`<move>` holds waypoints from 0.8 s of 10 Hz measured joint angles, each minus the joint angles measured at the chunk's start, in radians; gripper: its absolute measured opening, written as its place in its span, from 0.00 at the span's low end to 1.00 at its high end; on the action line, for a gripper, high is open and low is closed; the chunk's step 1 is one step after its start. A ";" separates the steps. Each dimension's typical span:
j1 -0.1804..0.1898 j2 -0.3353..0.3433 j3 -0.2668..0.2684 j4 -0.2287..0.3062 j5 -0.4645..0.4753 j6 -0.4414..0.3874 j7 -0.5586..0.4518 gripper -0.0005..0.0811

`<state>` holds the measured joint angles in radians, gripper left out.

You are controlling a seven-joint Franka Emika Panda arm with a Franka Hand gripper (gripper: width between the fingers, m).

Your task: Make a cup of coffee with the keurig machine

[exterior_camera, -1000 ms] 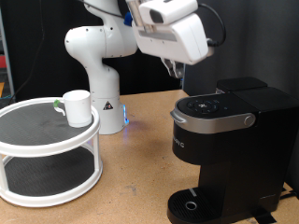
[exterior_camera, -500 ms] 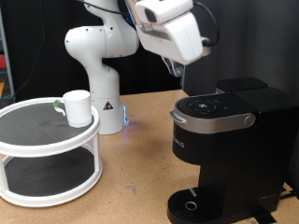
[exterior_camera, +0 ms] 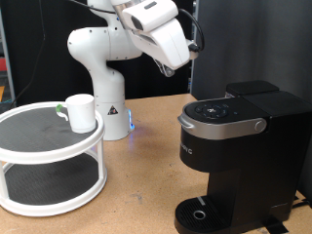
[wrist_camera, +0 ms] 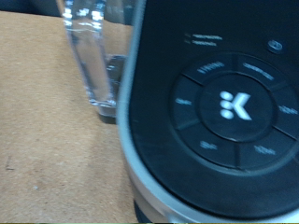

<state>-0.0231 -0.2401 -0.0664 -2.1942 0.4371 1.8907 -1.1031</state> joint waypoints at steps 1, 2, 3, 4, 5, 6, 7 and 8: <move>0.000 -0.004 0.005 -0.023 0.007 0.081 0.055 0.02; -0.001 -0.021 0.006 -0.068 0.040 0.183 0.091 0.02; -0.006 -0.050 0.003 -0.117 0.060 0.244 0.123 0.02; -0.018 -0.083 -0.002 -0.155 0.062 0.259 0.158 0.02; -0.028 -0.113 -0.015 -0.183 0.063 0.250 0.152 0.02; -0.030 -0.138 -0.043 -0.197 0.063 0.200 0.097 0.02; -0.026 -0.158 -0.067 -0.201 0.064 0.156 0.048 0.02; -0.027 -0.156 -0.064 -0.201 0.063 0.162 0.067 0.02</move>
<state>-0.0500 -0.3962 -0.1307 -2.3956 0.5000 2.0532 -1.0358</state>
